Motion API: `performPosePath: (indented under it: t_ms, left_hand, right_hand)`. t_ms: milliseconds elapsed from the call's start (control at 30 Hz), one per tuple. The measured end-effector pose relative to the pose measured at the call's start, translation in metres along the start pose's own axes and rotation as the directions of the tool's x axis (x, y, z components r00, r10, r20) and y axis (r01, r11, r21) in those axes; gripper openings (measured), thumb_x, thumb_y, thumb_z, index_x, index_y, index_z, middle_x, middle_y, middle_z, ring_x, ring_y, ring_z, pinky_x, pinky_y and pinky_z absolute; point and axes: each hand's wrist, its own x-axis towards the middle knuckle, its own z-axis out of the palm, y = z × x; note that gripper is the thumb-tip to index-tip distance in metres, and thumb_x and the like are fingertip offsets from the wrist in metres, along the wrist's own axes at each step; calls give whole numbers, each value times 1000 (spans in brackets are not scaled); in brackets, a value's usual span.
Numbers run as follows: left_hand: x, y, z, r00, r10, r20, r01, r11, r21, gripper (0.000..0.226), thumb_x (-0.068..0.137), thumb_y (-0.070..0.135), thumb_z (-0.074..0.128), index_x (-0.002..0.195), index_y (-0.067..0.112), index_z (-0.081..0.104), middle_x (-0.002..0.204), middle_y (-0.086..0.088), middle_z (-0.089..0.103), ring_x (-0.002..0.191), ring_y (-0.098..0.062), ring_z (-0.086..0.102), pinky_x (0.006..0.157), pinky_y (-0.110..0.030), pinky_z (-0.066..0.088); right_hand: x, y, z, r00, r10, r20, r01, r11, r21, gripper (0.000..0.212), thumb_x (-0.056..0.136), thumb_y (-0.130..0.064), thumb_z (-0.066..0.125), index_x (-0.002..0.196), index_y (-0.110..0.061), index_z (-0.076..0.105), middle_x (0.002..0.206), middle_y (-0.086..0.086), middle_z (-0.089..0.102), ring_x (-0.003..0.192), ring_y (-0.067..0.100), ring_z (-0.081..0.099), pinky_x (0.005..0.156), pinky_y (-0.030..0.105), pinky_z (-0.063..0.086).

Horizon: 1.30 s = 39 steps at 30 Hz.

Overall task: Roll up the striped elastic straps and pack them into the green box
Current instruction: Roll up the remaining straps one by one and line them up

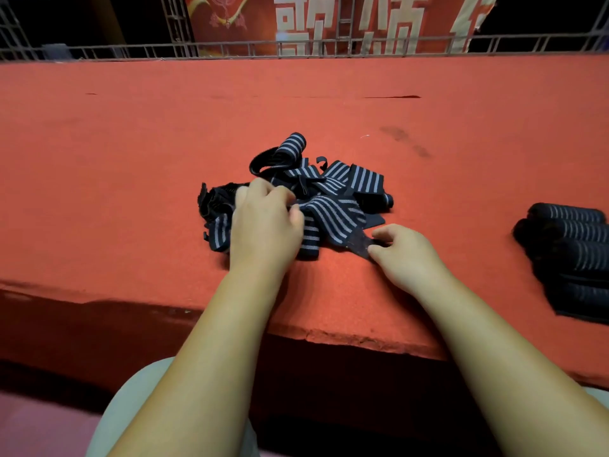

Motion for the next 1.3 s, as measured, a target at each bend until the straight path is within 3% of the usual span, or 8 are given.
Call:
performPosePath:
  t_ms: [233,400,500,667,867,967,1133,1300]
  left_hand:
    - [44,47,33,908,265,324,-285,958,15,27,101,21,59,123,21,73,124,-1,62,127,-29,52,103,-50,50]
    - [72,62,69,865,242,440,-329,935,132,35,103,25,63,137,18,62,135,-6,63,129,-34,53,101,-53,51]
    - [76,59,86,846,176,503,-299,938,175,41,98,37,74,131,16,62,128,-9,65,125,-36,55,97,-51,51]
    - [82,44,91,890,115,440,-202,967,155,23,90,10,68,110,21,71,107,-5,70,101,-33,69,88,-50,60]
    - [81,32,74,880,86,468,-119,992,40,28,97,23,75,123,31,73,124,0,72,116,-23,67,98,-37,54]
    - [76,33,68,897,66,436,-90,995,34,27,99,22,73,124,30,74,124,-1,71,119,-22,64,91,-32,47]
    - [71,44,56,940,-17,341,24,1000,-16,29,100,11,67,121,26,80,121,-2,74,117,-22,66,89,-27,44]
    - [77,45,31,980,-87,179,92,995,-23,42,94,-2,58,118,24,83,120,-6,78,115,-26,68,92,-24,45]
  right_hand:
    - [13,11,-9,990,-50,133,31,990,138,20,96,-16,70,108,-29,81,88,-14,76,81,8,69,87,32,56]
    - [30,22,-21,988,-32,148,15,993,116,13,99,-22,68,93,-25,79,57,-25,65,53,-7,58,66,23,45]
    - [45,24,-27,997,-10,81,2,996,89,11,101,-22,67,96,-24,77,63,-18,66,54,-4,56,61,24,41]
    - [81,15,-27,999,41,-7,-41,999,29,35,95,-18,69,129,-27,70,119,5,67,101,25,67,92,30,49]
    - [97,15,-20,998,-27,56,23,996,84,65,93,-11,71,152,-34,58,148,-1,63,136,19,59,112,25,42]
    - [99,28,-20,999,-45,-26,49,986,159,54,93,-4,70,142,-26,69,139,-5,70,126,15,64,102,20,42]
    - [103,25,-46,989,20,-143,45,899,435,35,98,3,63,112,-23,79,82,-8,73,73,13,64,78,31,54]
    - [100,36,-60,966,175,-190,-65,878,475,41,95,2,54,103,-30,77,77,1,75,64,13,69,89,48,64]
